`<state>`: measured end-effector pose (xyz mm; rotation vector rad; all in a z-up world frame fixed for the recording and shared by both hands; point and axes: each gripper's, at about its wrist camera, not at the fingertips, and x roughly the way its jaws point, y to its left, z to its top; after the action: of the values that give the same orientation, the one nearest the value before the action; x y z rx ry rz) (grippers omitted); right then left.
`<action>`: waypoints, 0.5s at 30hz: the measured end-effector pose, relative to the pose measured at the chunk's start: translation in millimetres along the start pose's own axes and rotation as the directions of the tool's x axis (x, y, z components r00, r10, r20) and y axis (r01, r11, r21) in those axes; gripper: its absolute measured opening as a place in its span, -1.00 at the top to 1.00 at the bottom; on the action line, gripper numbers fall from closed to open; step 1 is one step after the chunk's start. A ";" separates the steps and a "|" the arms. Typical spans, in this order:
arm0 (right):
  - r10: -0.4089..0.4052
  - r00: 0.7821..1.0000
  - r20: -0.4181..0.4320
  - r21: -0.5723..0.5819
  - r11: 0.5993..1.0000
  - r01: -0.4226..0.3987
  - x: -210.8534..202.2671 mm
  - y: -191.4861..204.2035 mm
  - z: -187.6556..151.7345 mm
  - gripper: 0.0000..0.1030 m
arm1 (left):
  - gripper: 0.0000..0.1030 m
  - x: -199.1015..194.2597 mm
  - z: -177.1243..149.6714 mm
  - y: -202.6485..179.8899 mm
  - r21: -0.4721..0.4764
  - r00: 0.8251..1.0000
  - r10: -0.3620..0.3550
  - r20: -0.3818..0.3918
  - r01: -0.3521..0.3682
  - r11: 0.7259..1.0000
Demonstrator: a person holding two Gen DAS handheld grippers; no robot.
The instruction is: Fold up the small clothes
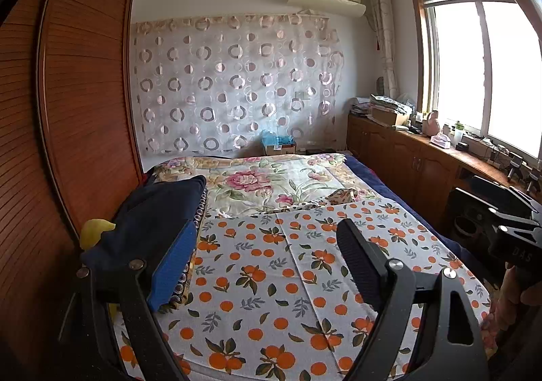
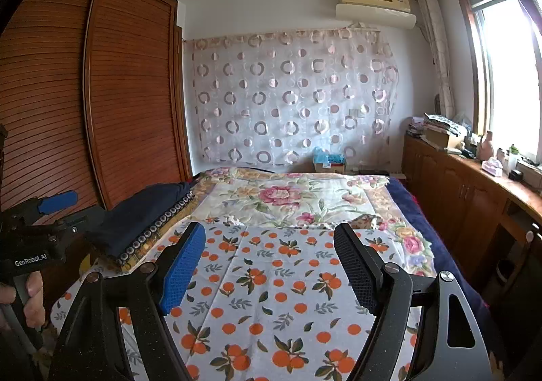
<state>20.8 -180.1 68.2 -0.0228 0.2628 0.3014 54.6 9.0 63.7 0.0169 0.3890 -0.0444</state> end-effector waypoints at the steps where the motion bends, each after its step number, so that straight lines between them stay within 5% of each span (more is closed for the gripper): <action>1: 0.000 1.000 0.000 0.000 1.000 0.000 0.3 -0.7 0.2 -0.55 | -0.65 -0.1 0.0 0.0 -0.001 1.000 -0.001 0.000 0.001 1.000; 15: 0.001 1.000 -0.005 0.001 1.000 -0.001 2.2 -3.8 -0.8 -0.55 | -0.65 -0.3 0.3 0.8 -0.003 1.000 -0.003 0.000 0.003 1.000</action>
<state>23.8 -183.2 66.7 -0.0221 0.2675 0.3020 54.5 9.9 64.1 0.0134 0.3887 -0.0465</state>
